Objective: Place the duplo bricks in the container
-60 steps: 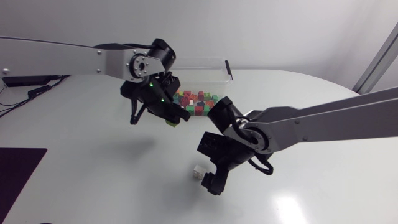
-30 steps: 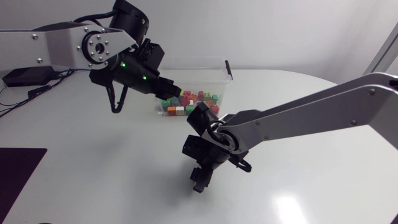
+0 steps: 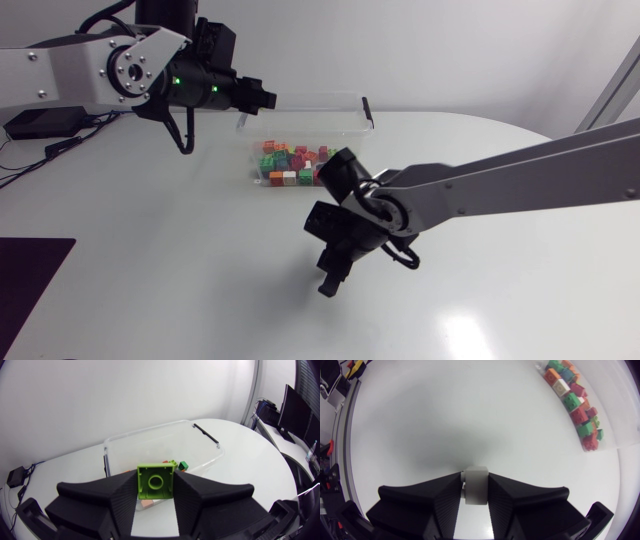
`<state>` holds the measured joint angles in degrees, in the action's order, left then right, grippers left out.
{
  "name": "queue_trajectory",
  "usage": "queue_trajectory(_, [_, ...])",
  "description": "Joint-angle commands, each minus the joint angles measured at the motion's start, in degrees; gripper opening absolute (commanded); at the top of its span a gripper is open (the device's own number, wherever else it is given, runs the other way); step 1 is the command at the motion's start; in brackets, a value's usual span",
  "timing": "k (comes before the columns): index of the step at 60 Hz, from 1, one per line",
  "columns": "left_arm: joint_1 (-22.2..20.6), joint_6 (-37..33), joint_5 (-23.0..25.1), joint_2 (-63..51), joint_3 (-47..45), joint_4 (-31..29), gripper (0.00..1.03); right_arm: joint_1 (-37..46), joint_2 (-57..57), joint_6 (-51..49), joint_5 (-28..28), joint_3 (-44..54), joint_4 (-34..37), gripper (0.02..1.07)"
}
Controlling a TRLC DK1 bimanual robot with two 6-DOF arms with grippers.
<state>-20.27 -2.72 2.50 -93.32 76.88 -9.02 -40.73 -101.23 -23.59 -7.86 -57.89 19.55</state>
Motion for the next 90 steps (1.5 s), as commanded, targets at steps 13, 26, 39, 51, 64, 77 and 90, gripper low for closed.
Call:
queue_trajectory(13, [1.4, 2.4, -0.3, -10.9, 6.5, 7.3, 0.19, 5.5, 8.5, 1.7, -2.4, -3.5, 5.2, 0.34])
queue_trajectory(26, [2.2, 3.3, -0.3, -18.2, 13.9, 8.7, 0.2, 8.5, 9.5, 3.2, -3.1, -10.2, 7.8, 0.34])
queue_trajectory(39, [2.4, 3.4, -2.0, -25.0, 20.9, 8.4, 0.98, 11.8, 8.0, 6.6, -4.4, -19.3, 8.0, 0.34])
queue_trajectory(51, [3.6, 3.0, -2.0, -22.0, 18.3, 8.8, 0.99, 14.0, 2.6, 10.1, -4.5, -27.9, 4.8, 0.34])
queue_trajectory(64, [6.4, 2.8, -1.7, -12.0, 10.1, 10.2, 0.99, 15.8, -4.2, 13.1, -4.5, -36.2, 0.3, 0.34])
queue_trajectory(77, [8.1, 2.4, -0.6, -2.4, 1.4, 11.5, 0.99, 16.7, -10.0, 14.4, -4.5, -41.2, -4.2, 0.34])
queue_trajectory(90, [9.4, 2.3, -0.4, 6.6, -6.4, 12.2, 0.99, 16.2, -15.8, 14.5, -4.1, -44.7, -8.7, 0.34])
